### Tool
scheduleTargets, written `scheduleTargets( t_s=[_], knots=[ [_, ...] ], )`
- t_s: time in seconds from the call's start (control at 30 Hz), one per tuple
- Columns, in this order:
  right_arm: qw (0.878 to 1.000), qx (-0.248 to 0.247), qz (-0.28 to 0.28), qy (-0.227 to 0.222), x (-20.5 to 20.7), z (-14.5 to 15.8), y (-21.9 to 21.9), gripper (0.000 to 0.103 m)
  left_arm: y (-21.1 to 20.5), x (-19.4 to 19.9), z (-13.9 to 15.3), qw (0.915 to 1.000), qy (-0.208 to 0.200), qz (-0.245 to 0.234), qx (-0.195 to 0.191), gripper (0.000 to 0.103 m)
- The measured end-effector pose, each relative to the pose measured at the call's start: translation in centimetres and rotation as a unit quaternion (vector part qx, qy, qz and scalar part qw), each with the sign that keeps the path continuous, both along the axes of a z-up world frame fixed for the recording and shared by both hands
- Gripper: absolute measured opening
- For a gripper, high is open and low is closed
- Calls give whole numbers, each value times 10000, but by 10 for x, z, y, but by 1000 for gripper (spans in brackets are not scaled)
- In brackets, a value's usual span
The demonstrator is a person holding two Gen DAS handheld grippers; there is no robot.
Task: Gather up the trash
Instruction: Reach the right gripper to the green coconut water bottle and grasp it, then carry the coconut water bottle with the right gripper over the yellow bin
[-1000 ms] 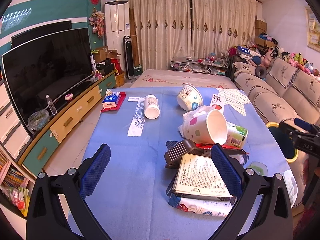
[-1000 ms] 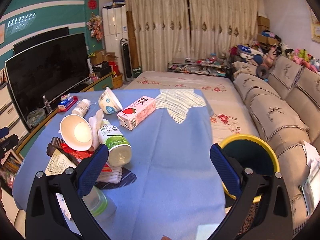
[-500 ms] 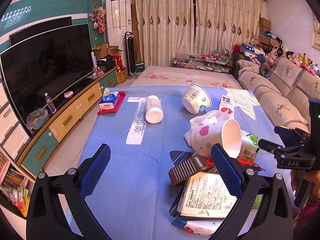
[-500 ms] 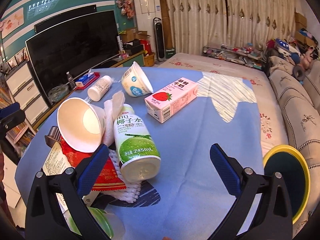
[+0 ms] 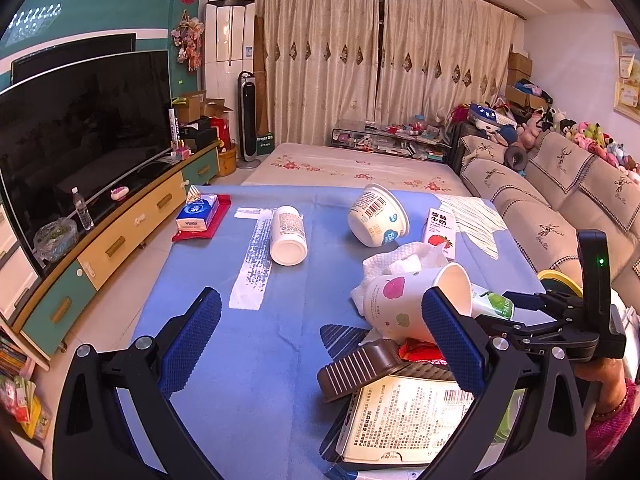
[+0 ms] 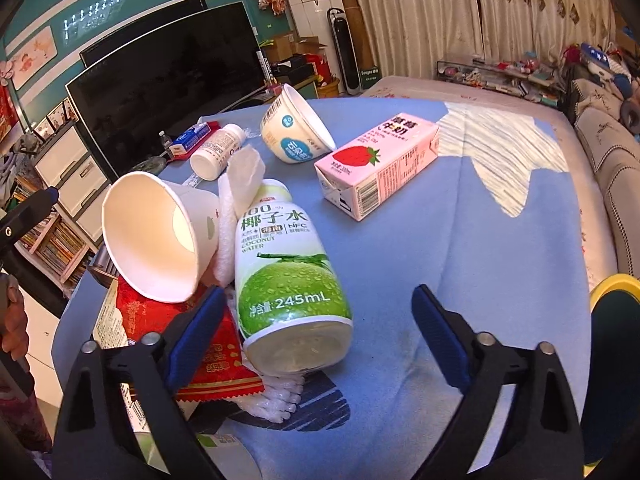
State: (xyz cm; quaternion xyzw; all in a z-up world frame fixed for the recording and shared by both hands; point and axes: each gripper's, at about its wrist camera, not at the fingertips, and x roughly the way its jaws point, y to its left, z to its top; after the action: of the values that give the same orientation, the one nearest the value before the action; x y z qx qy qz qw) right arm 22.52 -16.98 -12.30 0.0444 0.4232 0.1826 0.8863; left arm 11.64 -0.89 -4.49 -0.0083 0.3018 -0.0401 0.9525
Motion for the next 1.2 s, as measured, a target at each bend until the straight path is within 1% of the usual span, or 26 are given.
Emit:
scheduleTargets(
  t_s=[0.03, 0.07, 0.1, 0.13, 0.3, 0.47, 0.63, 0.93, 1.1, 1.2],
  knots=[
    [10000, 0, 20, -4, 0, -1, 1, 70, -1, 0, 0, 10000, 1, -10, 6, 99],
    [10000, -33, 63, -26, 0, -1, 2, 66, -2, 2, 0, 10000, 6, -28, 9, 99],
    [9999, -79, 110, -66, 0, 0, 4, 58, -2, 2, 0, 10000, 5, -45, 6, 99],
    [9998, -102, 120, -96, -2, 0, 5, 57, -3, 2, -1, 10000, 1, -67, 22, 99],
    [9995, -11, 119, -278, -9, 9, 2, 55, -10, 4, -3, 9998, 24, -132, 178, 99],
    [9977, 266, 19, -621, -24, 36, -11, 54, -10, 2, -1, 9997, 17, -131, 212, 99],
    [9947, 405, -169, -931, -39, 59, -23, 52, -17, -1, 0, 9996, 9, -208, 209, 99],
    [9897, 591, -597, -1163, -52, 80, -49, 51, -28, -4, 3, 9992, -31, -297, 255, 99],
    [9883, 577, -791, -1173, -47, 86, -61, 51, -34, -1, 3, 9992, 2, -318, 242, 99],
    [9861, 630, -847, -1286, -47, 95, -67, 51, -39, -1, 3, 9991, -20, -337, 271, 99]
  ],
)
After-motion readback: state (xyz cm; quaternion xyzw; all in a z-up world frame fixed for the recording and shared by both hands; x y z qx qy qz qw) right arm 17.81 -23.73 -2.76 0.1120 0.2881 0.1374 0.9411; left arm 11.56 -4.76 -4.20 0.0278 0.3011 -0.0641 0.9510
